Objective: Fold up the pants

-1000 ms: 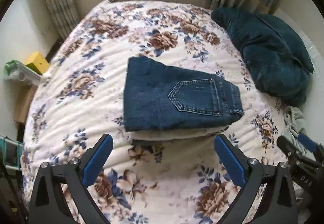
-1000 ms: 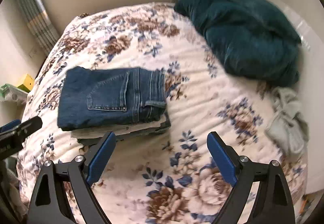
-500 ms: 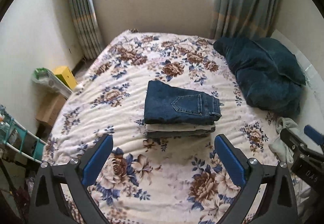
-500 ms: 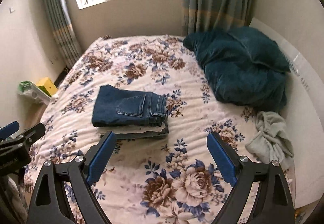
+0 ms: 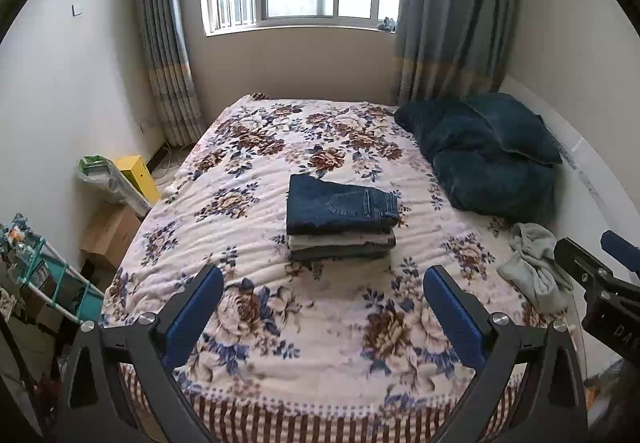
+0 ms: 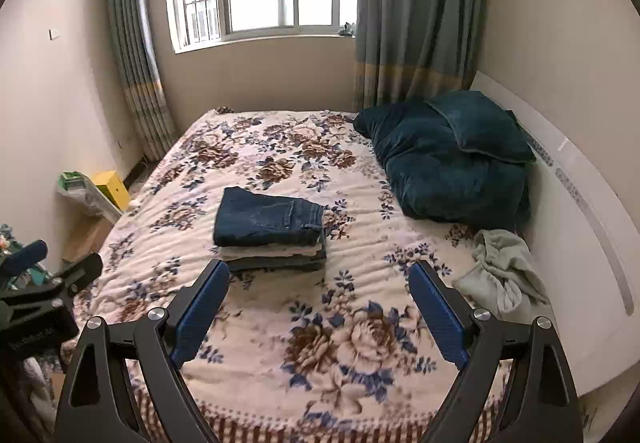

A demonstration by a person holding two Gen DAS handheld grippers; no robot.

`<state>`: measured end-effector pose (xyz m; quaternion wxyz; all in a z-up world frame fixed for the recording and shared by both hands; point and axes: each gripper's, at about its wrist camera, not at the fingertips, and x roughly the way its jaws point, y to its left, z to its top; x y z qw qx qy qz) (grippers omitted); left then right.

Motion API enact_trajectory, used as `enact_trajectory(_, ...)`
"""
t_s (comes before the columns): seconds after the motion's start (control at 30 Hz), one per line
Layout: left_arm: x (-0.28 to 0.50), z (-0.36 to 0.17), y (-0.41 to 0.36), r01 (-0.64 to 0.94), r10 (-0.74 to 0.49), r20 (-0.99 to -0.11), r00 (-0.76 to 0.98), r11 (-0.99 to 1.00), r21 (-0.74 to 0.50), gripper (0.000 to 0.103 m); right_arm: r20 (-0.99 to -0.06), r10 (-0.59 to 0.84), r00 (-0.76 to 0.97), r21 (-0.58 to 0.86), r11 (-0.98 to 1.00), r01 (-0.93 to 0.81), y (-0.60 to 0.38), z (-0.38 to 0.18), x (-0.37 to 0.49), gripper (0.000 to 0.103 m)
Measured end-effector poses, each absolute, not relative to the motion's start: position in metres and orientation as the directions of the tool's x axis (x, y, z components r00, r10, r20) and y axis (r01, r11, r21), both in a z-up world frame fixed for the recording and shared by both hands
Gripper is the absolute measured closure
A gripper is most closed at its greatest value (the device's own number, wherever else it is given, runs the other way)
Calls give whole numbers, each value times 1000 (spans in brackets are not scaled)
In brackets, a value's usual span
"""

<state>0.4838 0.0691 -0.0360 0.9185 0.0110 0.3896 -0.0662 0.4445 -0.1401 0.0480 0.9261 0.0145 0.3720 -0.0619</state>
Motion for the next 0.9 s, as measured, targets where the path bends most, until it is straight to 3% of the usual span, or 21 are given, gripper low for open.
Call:
enact_trajectory(0.47,375,8,92,127,-109,-678,727,992,-23,1,-651,-94,753,14,991,135,-102,112,278,7)
enact_trajectory(0.9,368,26,82,63,-51,-631,774,998,-4,0,-627,-67,776,13,995,96,-118,142,270,7)
